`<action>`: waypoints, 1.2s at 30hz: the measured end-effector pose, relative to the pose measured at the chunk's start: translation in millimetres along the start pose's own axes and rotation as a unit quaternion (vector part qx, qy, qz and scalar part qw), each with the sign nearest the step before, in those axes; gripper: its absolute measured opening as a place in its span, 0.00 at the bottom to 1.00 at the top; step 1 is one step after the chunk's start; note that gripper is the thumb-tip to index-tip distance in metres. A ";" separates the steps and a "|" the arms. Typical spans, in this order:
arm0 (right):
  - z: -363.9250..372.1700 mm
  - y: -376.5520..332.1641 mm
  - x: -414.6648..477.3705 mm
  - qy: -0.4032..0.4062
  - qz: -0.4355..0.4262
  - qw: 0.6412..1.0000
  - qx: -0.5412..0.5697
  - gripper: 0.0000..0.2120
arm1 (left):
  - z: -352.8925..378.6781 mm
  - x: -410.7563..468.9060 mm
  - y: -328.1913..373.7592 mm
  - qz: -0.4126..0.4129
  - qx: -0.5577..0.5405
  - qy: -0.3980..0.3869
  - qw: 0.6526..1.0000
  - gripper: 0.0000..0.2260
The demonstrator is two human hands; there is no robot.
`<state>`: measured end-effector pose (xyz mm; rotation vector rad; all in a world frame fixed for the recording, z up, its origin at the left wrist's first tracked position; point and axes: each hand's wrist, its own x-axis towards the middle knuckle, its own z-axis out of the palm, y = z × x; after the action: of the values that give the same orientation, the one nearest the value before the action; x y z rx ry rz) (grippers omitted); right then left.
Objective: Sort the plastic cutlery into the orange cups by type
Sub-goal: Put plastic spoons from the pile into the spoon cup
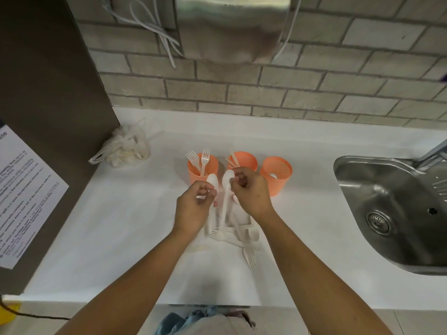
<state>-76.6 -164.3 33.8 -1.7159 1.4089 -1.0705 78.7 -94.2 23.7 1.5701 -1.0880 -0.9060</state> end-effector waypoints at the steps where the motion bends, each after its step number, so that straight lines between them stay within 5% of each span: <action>1: -2.0 -1.5 -0.6 -0.015 0.010 1.000 0.016 0.09 | 2.4 -1.2 2.5 0.008 -0.001 -0.005 1.000 0.02; 15: -33.2 -3.4 -9.6 -0.033 0.105 0.990 0.089 0.08 | 35.9 -10.2 14.0 0.040 -0.024 -0.052 0.998 0.13; 23: -57.7 -3.9 -3.1 -0.064 0.044 0.994 0.071 0.06 | 52.7 -7.7 23.3 0.003 -0.107 -0.068 0.992 0.18; 36: -144.7 -16.0 50.5 0.209 -0.043 0.976 0.042 0.05 | 69.2 -11.6 19.1 0.033 0.052 -0.072 0.996 0.15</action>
<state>-195.0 -209.8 121.2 -1.5605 1.5215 -1.5872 7.0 -106.2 26.3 1.5626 -1.3000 -0.9417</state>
